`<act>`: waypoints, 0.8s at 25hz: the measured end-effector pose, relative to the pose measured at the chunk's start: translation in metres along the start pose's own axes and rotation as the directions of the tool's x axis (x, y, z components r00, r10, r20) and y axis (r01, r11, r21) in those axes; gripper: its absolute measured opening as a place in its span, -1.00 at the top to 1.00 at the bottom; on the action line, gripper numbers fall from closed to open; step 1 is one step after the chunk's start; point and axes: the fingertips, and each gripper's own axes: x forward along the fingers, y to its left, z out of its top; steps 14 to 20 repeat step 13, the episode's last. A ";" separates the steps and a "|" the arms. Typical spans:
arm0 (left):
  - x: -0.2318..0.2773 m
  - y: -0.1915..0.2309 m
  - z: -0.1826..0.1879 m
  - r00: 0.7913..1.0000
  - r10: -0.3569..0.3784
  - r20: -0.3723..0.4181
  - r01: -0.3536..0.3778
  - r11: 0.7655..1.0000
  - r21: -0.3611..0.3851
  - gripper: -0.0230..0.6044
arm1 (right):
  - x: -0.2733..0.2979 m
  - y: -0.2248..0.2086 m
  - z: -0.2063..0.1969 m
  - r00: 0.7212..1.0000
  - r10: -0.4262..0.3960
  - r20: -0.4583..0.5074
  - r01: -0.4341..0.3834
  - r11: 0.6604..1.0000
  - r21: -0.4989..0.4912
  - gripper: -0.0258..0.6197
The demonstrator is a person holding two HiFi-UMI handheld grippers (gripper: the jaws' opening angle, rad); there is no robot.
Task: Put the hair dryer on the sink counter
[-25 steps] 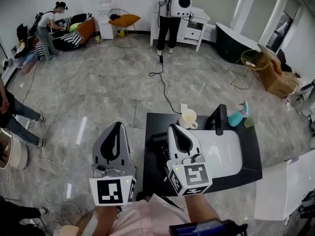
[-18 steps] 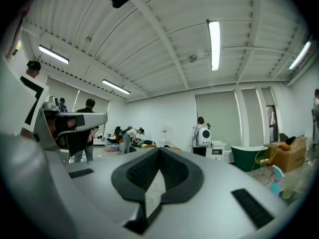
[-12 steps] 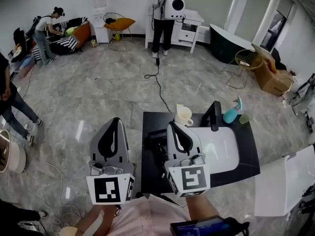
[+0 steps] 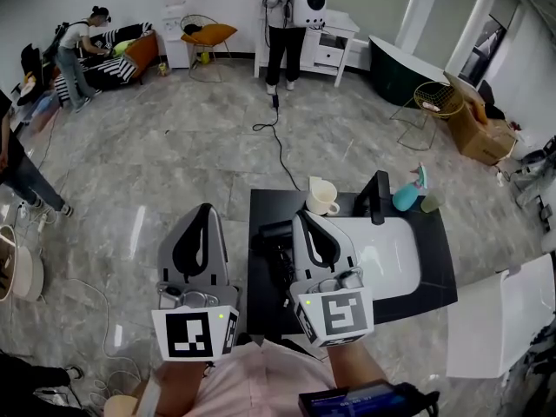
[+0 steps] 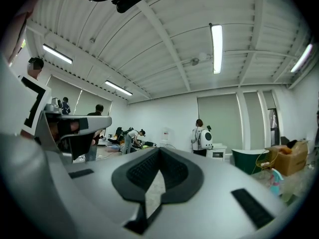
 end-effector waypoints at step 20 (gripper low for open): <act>0.003 -0.008 -0.008 1.000 -0.009 -0.013 0.009 1.000 -0.001 0.90 | 0.002 -0.005 -0.007 1.000 0.004 -0.006 -0.004 1.000 0.018 0.92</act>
